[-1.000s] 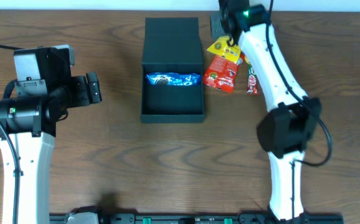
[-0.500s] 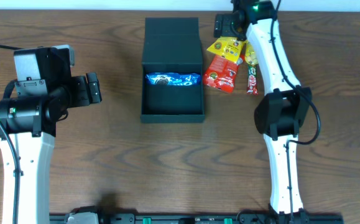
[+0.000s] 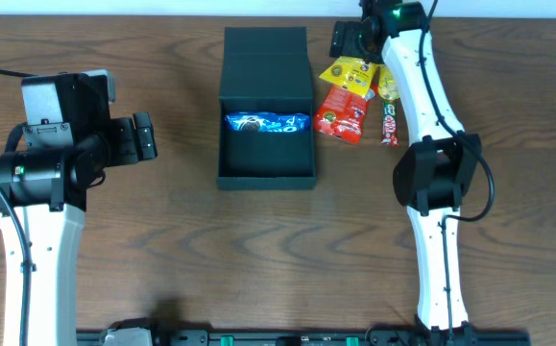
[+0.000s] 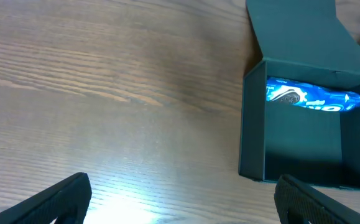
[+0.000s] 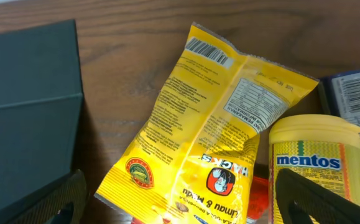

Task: Pack container
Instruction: 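Move the right gripper over the yellow snack bag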

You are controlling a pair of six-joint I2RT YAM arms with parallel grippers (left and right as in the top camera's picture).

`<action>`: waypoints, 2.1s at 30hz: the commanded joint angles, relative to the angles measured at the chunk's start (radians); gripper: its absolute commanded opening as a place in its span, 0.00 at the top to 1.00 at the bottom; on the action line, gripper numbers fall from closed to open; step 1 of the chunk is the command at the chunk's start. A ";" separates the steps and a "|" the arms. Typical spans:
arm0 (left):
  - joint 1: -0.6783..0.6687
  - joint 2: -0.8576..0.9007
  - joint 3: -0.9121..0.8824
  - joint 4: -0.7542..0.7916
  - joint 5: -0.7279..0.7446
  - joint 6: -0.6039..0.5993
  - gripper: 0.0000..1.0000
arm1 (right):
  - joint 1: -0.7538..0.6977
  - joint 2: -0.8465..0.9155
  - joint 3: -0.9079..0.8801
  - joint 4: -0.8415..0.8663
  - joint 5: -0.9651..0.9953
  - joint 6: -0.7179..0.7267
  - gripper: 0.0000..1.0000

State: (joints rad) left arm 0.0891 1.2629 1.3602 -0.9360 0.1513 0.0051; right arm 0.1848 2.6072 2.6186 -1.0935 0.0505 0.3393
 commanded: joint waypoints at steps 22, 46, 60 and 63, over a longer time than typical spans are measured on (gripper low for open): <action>0.002 0.009 0.010 -0.010 0.007 0.018 0.05 | 0.005 0.114 -0.003 0.004 -0.033 0.083 0.27; 0.002 0.009 0.010 -0.010 0.007 0.018 0.05 | 0.006 0.114 -0.002 0.017 -0.033 0.082 0.99; 0.002 0.009 0.010 -0.010 0.006 0.018 0.05 | 0.044 -0.056 0.037 0.004 -0.013 -0.024 0.99; 0.002 0.009 0.010 -0.010 0.006 0.018 0.05 | 0.052 -0.102 0.037 -0.003 -0.014 -0.058 0.99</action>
State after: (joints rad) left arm 0.0891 1.2633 1.3602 -0.9421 0.1516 0.0051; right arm 0.2207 2.6244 2.6194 -1.0920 0.0261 0.3393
